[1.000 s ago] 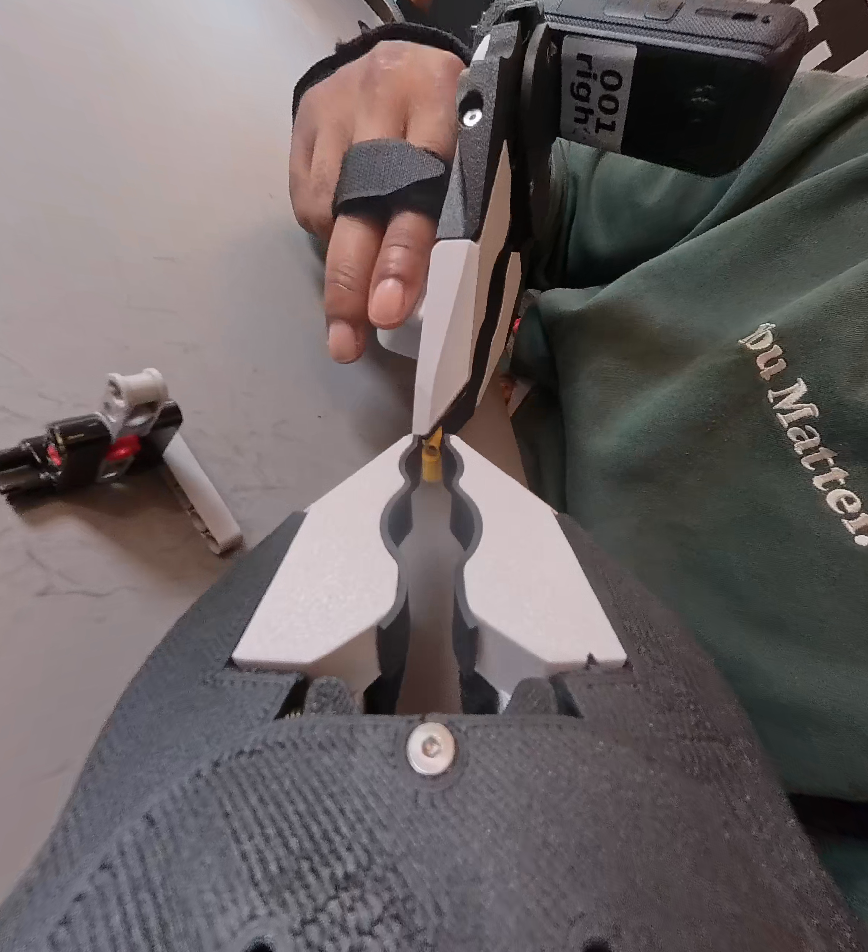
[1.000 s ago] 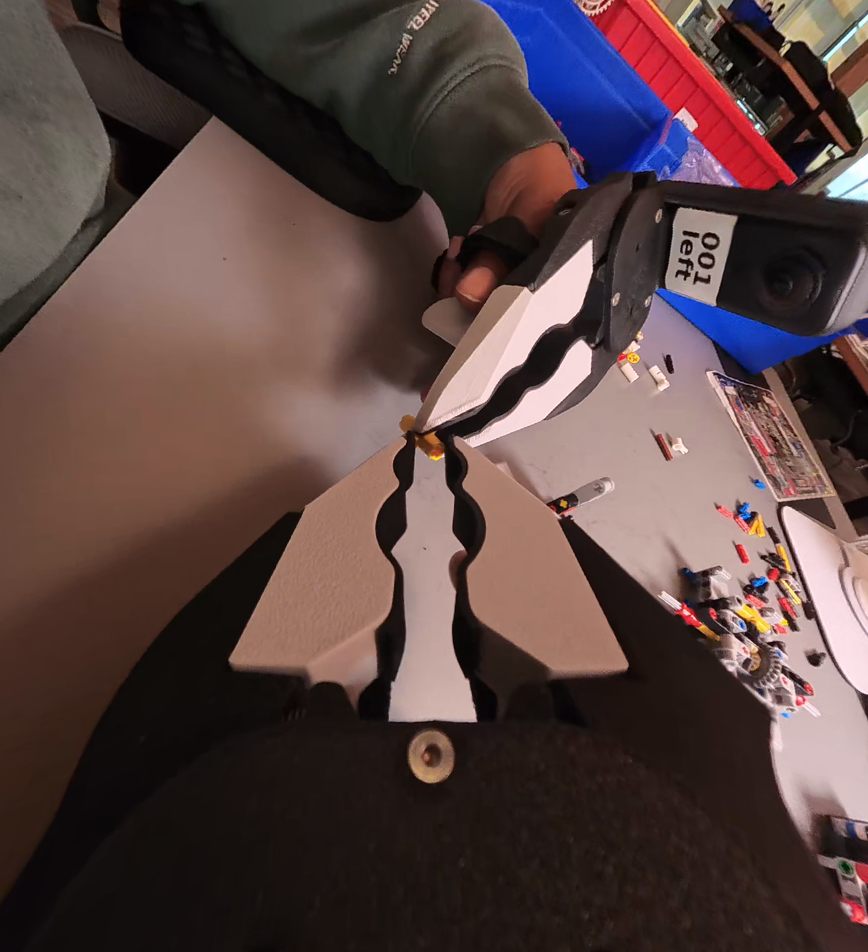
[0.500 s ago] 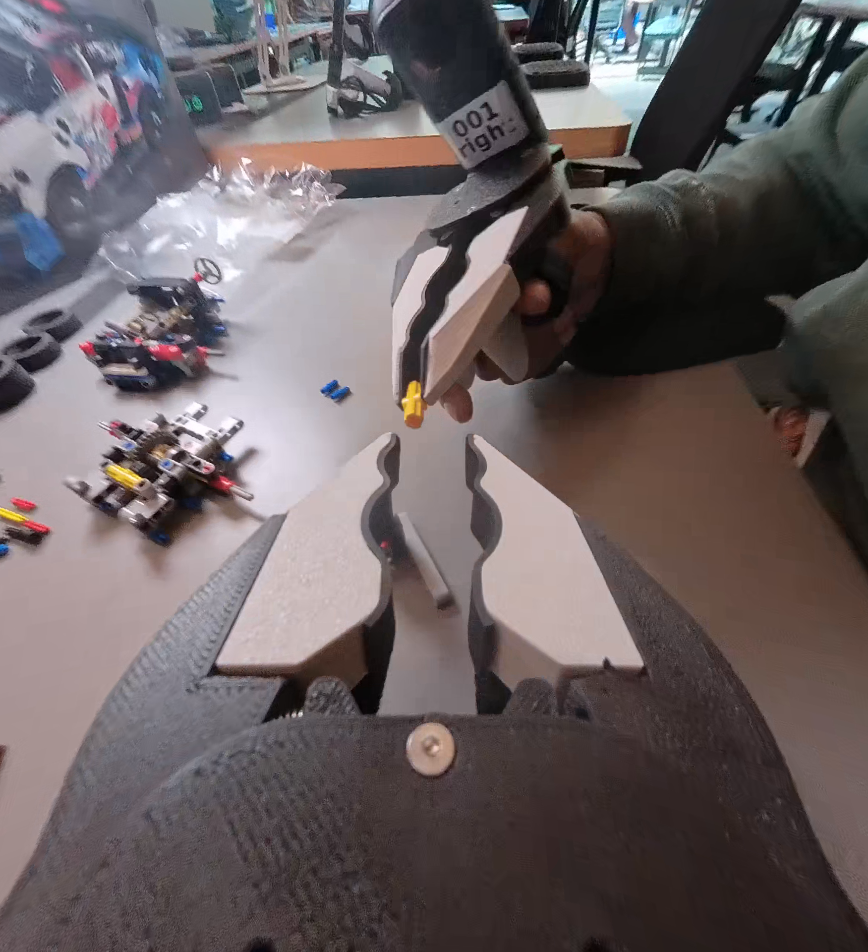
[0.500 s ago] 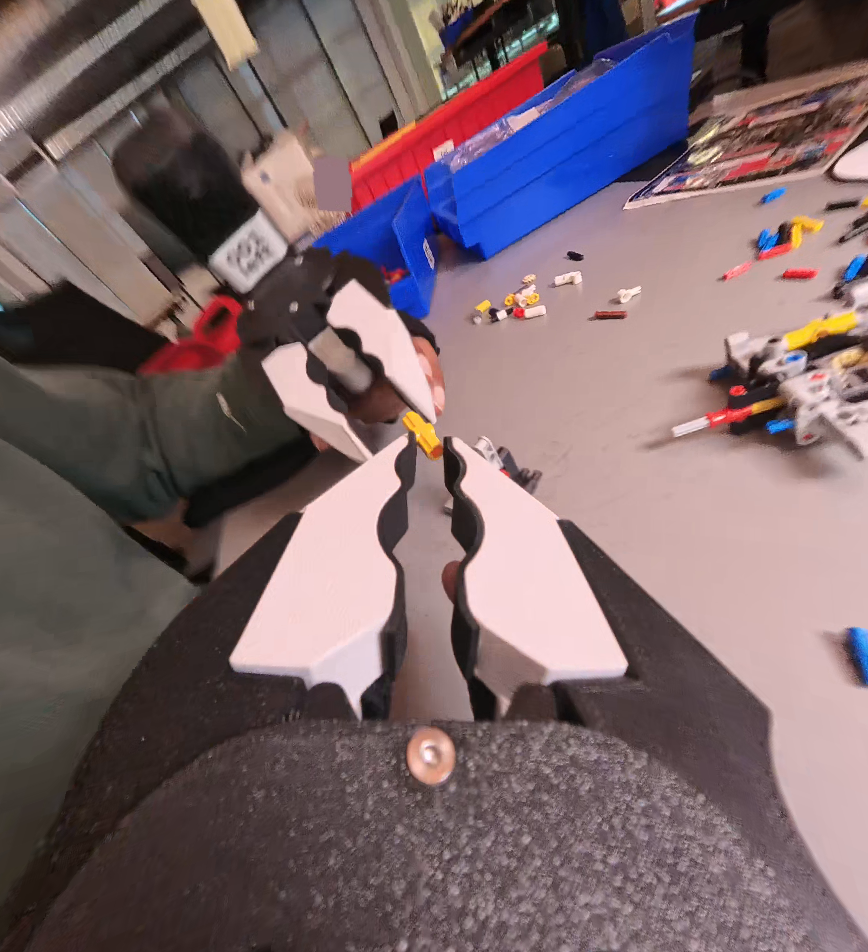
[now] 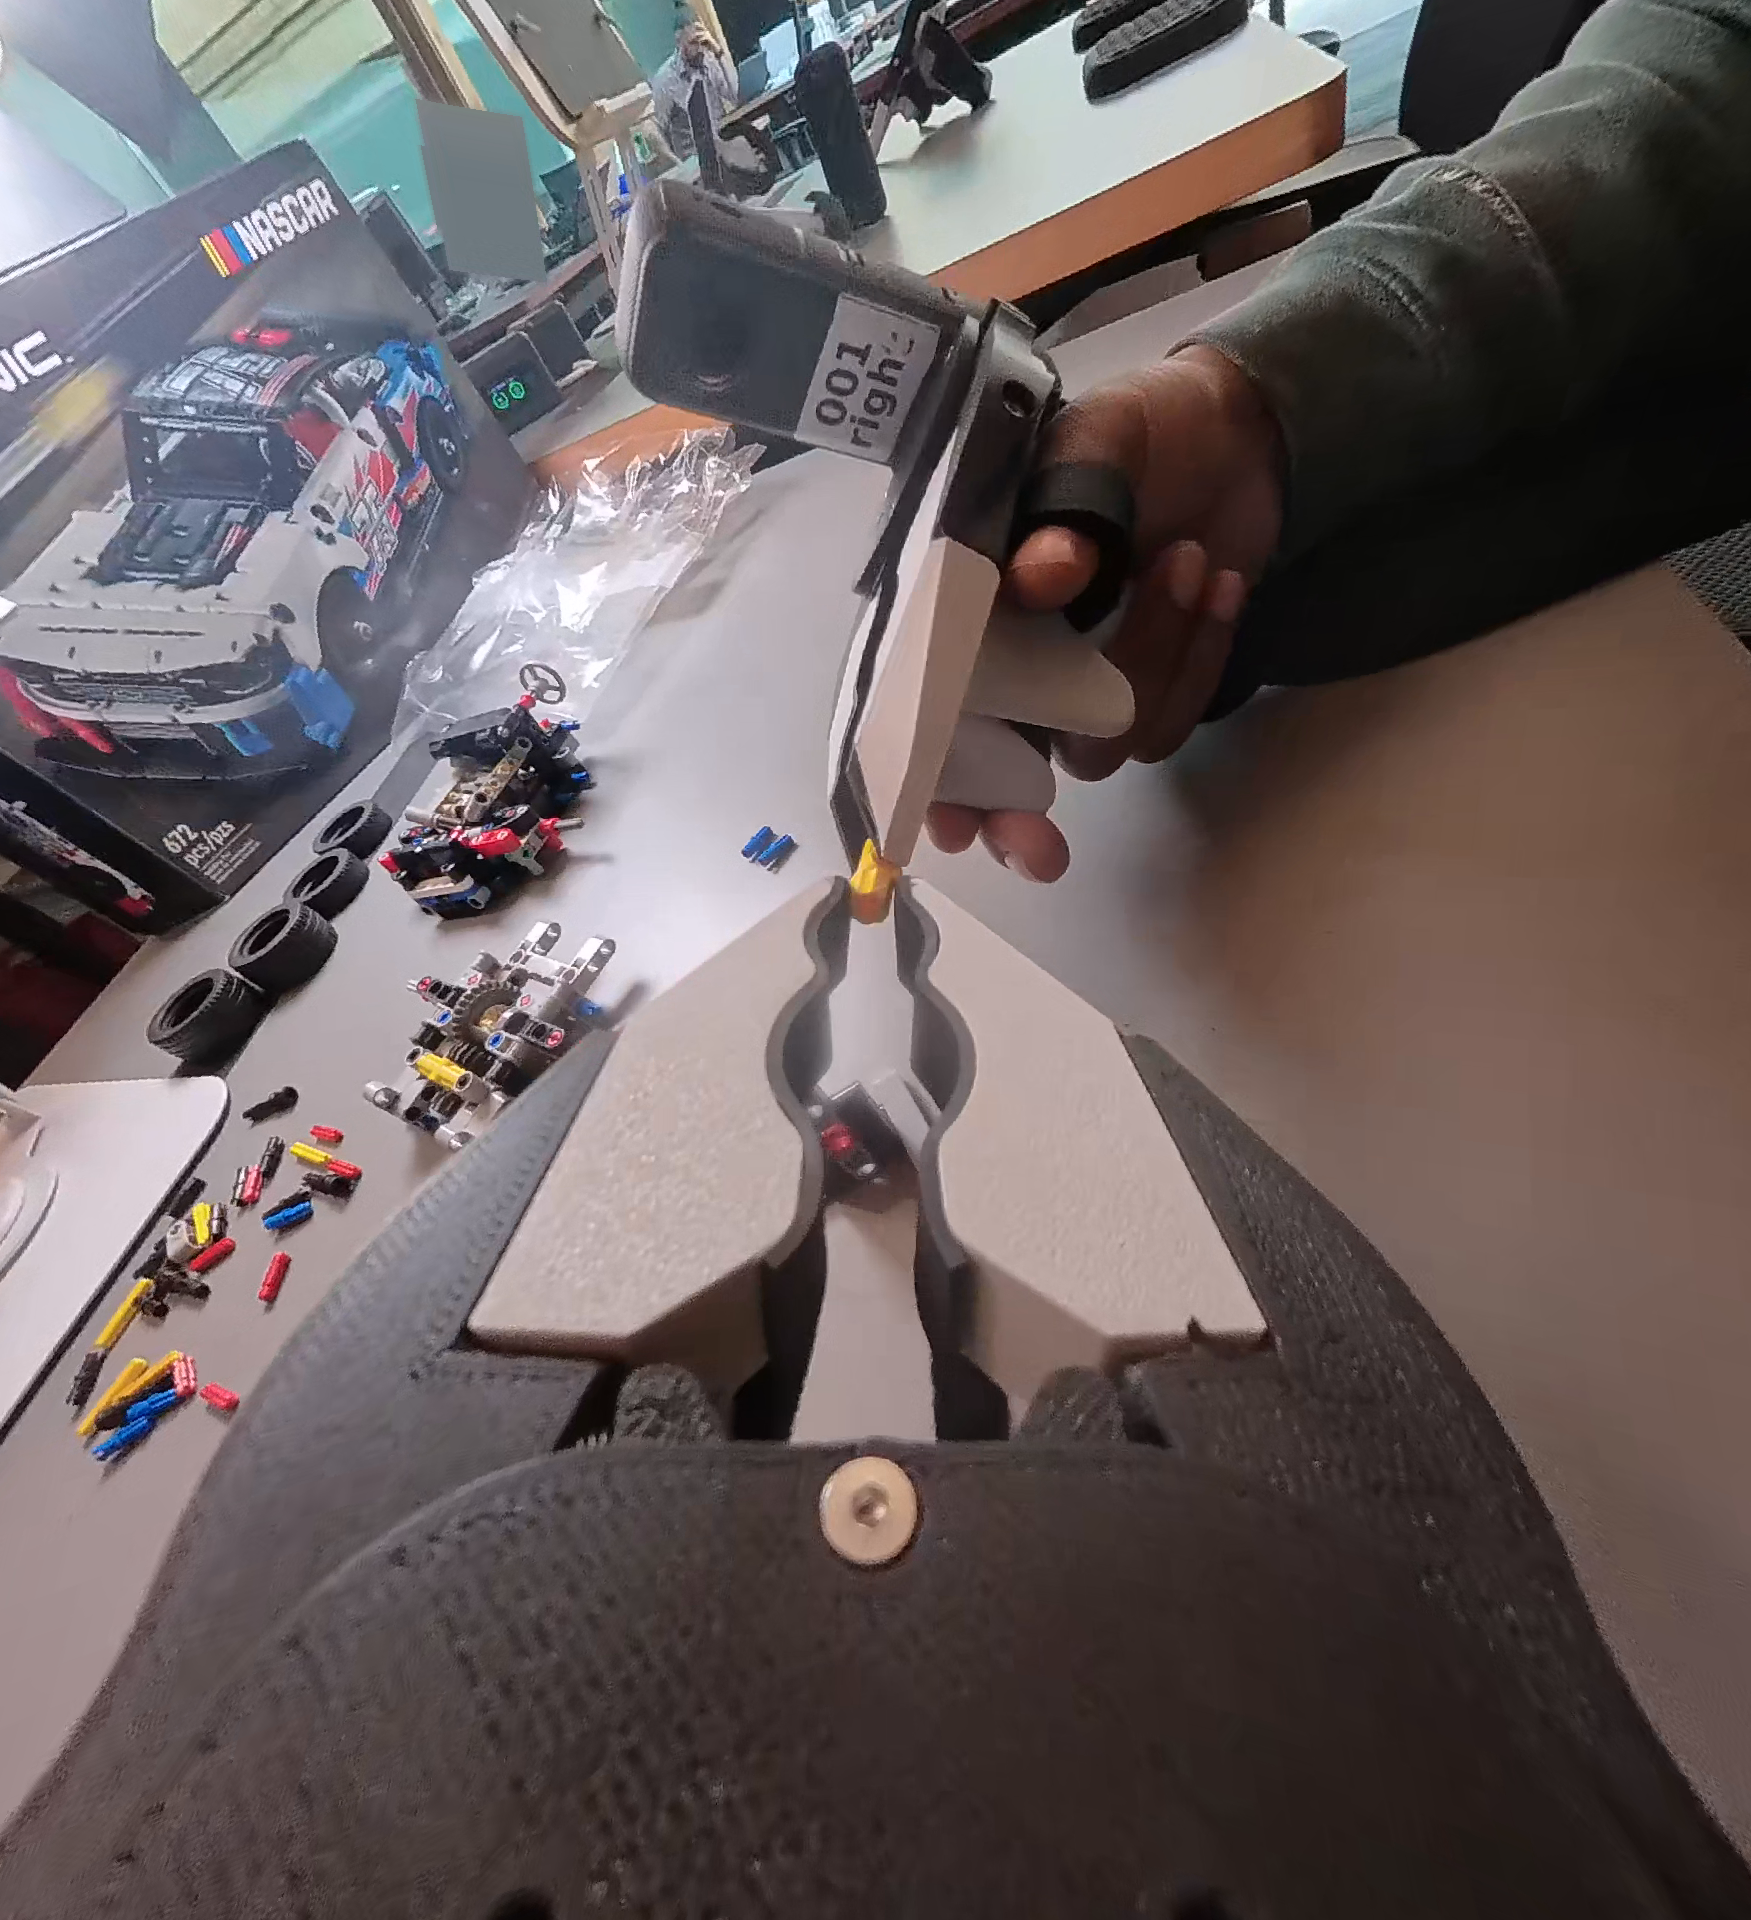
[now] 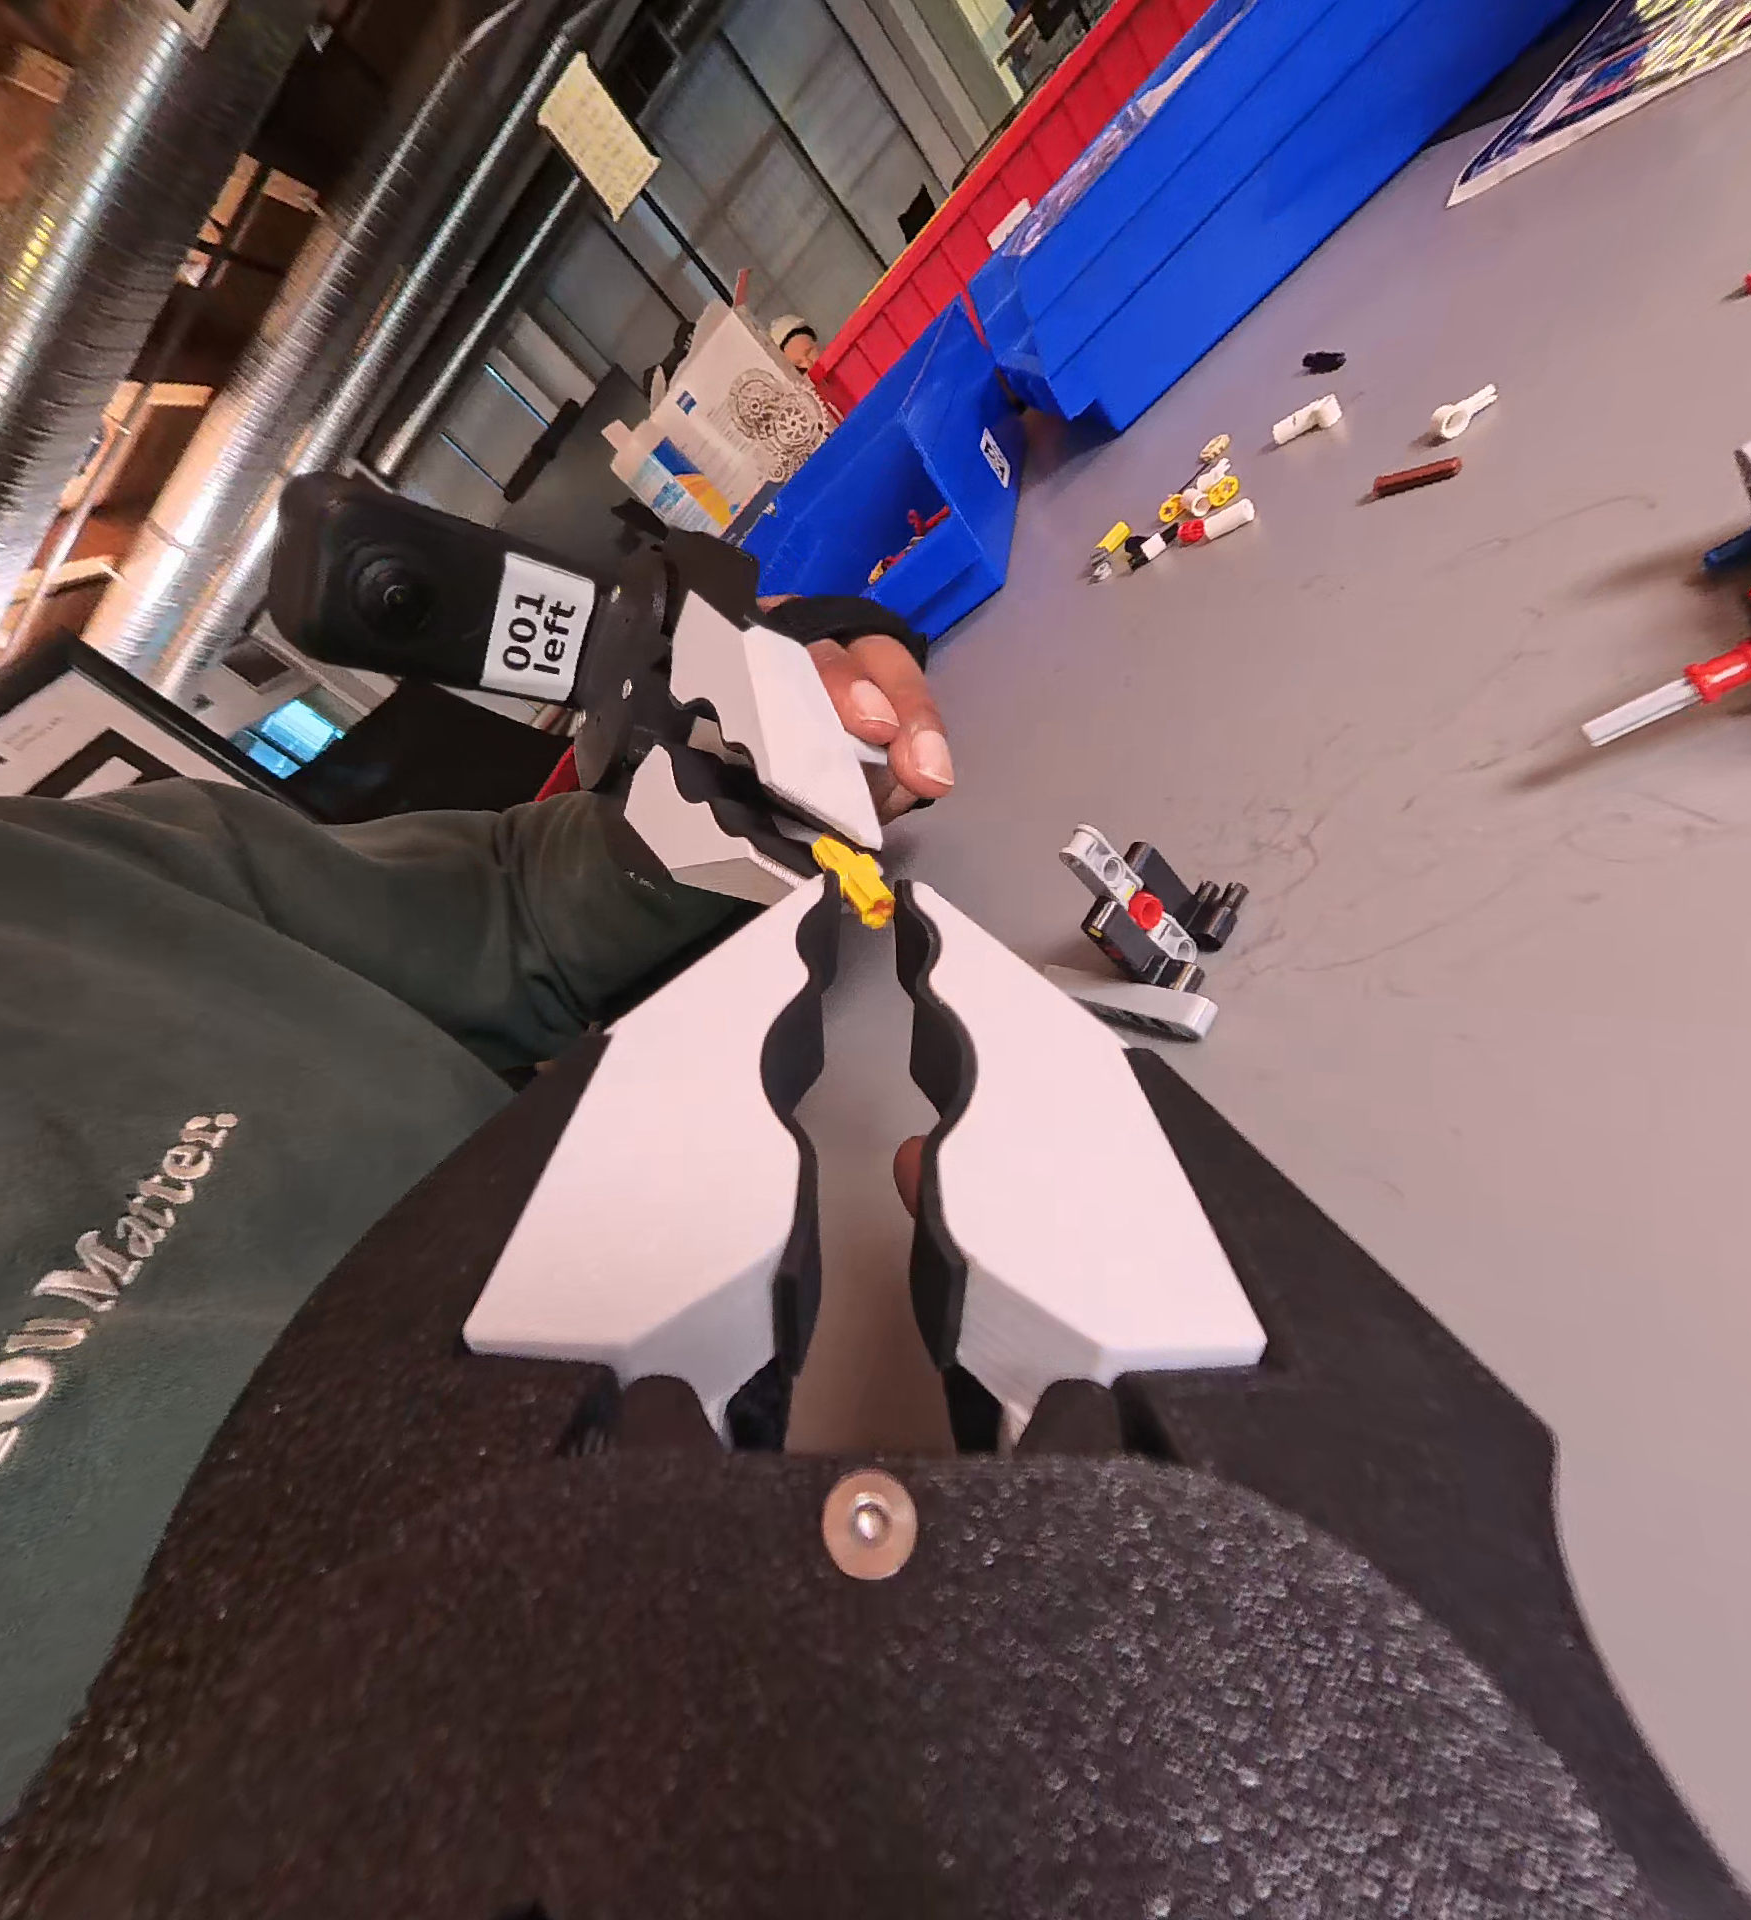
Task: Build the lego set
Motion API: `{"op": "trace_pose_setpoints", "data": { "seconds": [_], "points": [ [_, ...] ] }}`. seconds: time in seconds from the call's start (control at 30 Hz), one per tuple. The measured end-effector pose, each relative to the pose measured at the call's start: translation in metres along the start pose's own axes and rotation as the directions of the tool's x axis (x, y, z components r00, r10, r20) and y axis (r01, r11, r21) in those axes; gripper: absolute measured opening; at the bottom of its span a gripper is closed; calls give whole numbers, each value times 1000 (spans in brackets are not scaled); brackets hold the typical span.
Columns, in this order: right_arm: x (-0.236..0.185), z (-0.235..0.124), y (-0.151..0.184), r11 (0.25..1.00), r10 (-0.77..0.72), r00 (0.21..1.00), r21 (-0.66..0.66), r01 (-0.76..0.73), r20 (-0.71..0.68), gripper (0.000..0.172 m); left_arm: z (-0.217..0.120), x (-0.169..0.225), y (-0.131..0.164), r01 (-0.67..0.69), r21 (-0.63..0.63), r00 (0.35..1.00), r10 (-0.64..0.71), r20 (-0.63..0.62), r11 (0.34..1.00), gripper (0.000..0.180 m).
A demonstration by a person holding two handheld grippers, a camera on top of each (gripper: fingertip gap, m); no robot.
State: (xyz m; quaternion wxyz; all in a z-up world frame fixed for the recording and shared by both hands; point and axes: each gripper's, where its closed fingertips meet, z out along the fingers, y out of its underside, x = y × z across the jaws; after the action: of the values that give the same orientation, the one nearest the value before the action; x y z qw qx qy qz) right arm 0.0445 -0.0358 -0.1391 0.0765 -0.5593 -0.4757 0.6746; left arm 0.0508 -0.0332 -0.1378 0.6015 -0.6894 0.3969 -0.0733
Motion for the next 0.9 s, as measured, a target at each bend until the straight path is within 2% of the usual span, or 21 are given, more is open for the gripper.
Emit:
{"op": "trace_pose_setpoints", "data": {
  "seconds": [0.1, 0.17, 0.23, 0.33, 0.4, 0.5, 0.67, 0.77, 0.9],
  "points": [
    [-5, -2, -4, 998, -60, 998, 24, 60, 17, 8, -1, -1, -5, 53, 31, 999, -52, -16, 998, 6],
    [-12, -3, -9, 974, -221, 975, 41, 221, -5, 10, -5, -2, -11, 175, 79, 983, -170, -71, 981, 6],
    [-20, -5, -12, 903, -424, 904, 46, 426, -50, 16, -10, -2, -17, 309, 119, 944, -289, -159, 944, 5],
    [-27, -6, -8, 742, -665, 737, 8, 671, -117, 19, -15, 2, -23, 453, 142, 870, -402, -284, 880, 5],
    [-30, -3, -2, 676, -733, 670, -18, 736, -117, 18, -15, 5, -27, 504, 144, 834, -436, -338, 852, 5],
    [-35, -3, -3, 636, -766, 631, 3, 772, -125, 12, -13, 12, -26, 521, 113, 812, -450, -372, 846, 6],
    [-35, -3, 0, 635, -769, 630, -18, 772, -111, 6, -11, 17, -26, 526, 101, 803, -454, -385, 845, 6],
    [-35, -4, -2, 691, -720, 687, -3, 723, -92, 5, -11, 16, -27, 527, 118, 807, -452, -380, 842, 6],
    [-33, -5, 0, 791, -612, 790, -4, 612, -41, 5, -8, 16, -23, 414, 124, 882, -363, -301, 902, 11]
  ]
}}
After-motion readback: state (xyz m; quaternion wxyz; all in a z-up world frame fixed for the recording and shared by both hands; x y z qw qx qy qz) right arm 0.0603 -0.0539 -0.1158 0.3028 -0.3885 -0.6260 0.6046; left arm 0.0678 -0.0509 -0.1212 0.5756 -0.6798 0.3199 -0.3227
